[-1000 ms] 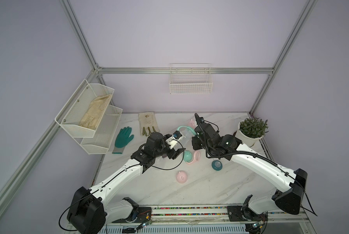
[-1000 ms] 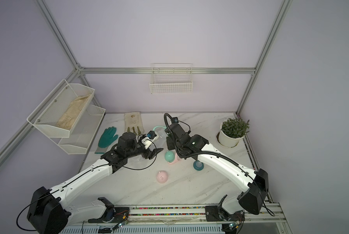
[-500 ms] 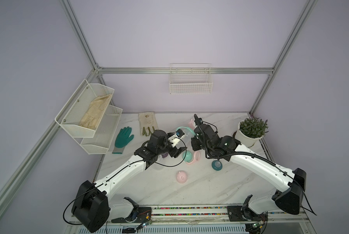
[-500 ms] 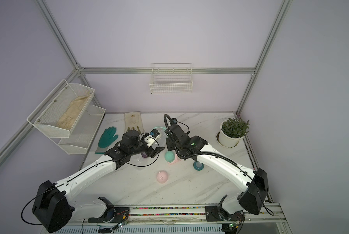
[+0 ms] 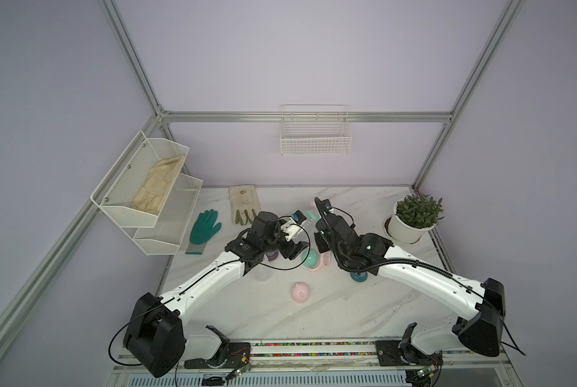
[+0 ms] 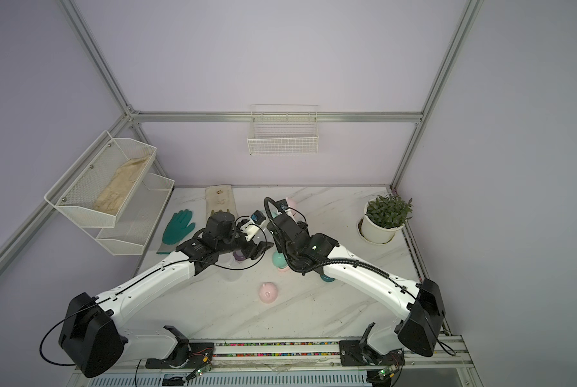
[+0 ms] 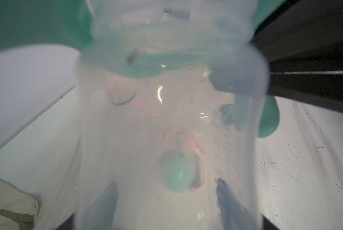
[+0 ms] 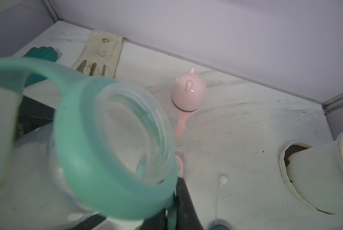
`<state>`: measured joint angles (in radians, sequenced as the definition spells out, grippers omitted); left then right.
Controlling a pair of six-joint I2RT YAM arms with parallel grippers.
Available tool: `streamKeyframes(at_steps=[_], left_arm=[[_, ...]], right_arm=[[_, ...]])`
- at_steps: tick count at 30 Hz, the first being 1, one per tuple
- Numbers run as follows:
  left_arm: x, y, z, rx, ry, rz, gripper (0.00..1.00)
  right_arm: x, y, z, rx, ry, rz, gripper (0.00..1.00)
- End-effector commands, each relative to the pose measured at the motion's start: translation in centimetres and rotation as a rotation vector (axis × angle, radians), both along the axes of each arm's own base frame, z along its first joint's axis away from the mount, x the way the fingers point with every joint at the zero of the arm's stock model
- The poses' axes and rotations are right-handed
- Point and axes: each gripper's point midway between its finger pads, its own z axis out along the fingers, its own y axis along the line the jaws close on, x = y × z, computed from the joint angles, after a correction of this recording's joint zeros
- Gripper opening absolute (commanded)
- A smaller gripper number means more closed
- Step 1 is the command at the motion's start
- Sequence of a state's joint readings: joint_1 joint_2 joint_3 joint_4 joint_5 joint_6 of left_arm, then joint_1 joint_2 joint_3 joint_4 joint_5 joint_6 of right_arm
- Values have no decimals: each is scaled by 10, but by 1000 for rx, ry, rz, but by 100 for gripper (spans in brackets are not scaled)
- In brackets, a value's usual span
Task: Assemble the baby bottles
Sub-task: Put on the handle of the baby bottle.
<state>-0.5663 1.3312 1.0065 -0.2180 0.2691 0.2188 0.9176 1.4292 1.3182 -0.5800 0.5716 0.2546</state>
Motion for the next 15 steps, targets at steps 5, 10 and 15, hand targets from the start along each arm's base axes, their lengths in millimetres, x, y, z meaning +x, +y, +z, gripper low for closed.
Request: streamKeyframes(at_steps=[5, 10, 15], left_arm=[[29, 7, 45, -40, -148, 106, 0], [29, 6, 55, -68, -148, 111, 0], [23, -6, 77, -150, -155, 54, 0]], right_arm=[[-34, 27, 35, 150, -2, 180, 0], [-37, 32, 24, 109, -1, 240, 0], [-34, 42, -6, 41, 64, 253, 0]])
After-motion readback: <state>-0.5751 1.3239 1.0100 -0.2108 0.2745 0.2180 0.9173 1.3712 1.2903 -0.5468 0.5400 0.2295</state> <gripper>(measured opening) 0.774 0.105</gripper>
